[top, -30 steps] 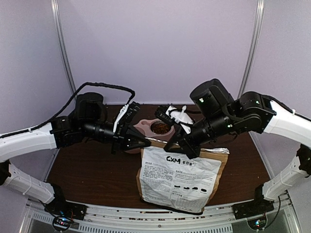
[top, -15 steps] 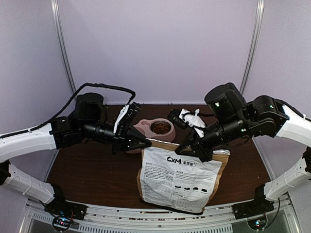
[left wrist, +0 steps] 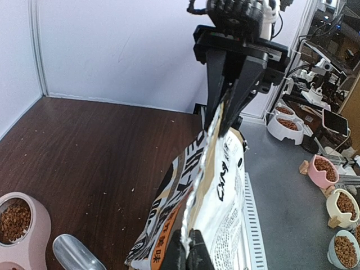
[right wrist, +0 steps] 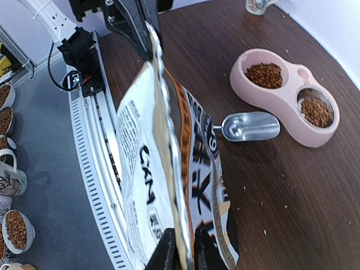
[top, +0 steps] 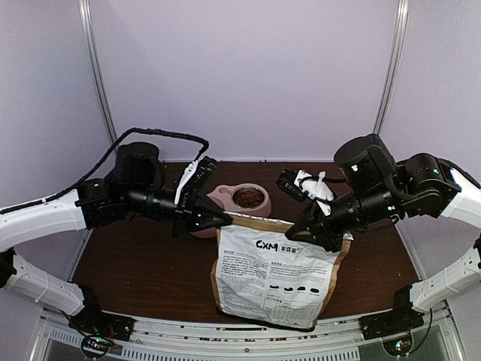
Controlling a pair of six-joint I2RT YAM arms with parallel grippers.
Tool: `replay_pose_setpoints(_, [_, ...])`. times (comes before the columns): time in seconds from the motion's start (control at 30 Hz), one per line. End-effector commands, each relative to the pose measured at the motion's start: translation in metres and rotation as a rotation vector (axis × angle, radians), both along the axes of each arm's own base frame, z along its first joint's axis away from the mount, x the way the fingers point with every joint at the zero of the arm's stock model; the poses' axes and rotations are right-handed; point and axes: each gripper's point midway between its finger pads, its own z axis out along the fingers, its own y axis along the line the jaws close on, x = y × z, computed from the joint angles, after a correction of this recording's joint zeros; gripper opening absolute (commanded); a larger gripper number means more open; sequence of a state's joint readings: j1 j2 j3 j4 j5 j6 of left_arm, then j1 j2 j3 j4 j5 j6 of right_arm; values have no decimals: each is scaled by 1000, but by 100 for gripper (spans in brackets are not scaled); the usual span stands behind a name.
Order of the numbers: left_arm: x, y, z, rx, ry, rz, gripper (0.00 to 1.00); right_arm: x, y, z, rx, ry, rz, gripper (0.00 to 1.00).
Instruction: Serve the pet food
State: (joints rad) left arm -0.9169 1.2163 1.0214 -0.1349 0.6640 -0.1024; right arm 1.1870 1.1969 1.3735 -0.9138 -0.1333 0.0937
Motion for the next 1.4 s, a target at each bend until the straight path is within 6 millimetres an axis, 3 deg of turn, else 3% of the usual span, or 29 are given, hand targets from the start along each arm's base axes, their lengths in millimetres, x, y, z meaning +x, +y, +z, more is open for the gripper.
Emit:
replay_pose_setpoints(0.0, [25,18,34,-58,-74,108,0,0,-60,-28,-203,-4,-94,9])
replay_pose_setpoints(0.07, [25,18,33,-56,-74,111,0,1,-62,-27,-203,-11,-100,0])
replay_pose_setpoints(0.27, [29,18,35,-58,-78,120,0,5,-72,-20,-199,-47,-125,0])
replay_pose_setpoints(0.5, [32,6,40,-44,-68,75,0,33,-92,-1,-205,-140,-283,0])
replay_pose_setpoints(0.53, [33,3,40,-36,-67,68,4,37,-94,1,-202,-145,-308,0])
replay_pose_setpoints(0.63, [39,-4,43,-28,-62,64,43,54,-105,4,-197,-148,-397,0])
replay_pose_setpoints(0.67, [40,-5,46,-35,-65,69,51,60,-110,5,-198,-146,-433,0])
replay_pose_setpoints(0.73, [44,-6,52,-56,-76,89,62,73,-123,5,-202,-146,-512,0])
replay_pose_setpoints(0.83, [51,-2,60,-71,-93,143,69,95,-151,8,-210,-147,-661,0])
replay_pose_setpoints(0.97, [74,13,54,-44,-69,265,71,124,-196,15,-186,-140,-870,0])
replay_pose_setpoints(1.1, [98,41,40,-36,0,386,71,141,-224,19,-115,-126,-990,0])
replay_pose_setpoints(1.27, [127,91,23,-17,64,583,73,155,-245,25,-58,-131,-1087,0])
replay_pose_setpoints(1.37, [144,128,17,-13,80,714,75,161,-244,28,-18,-126,-1086,0])
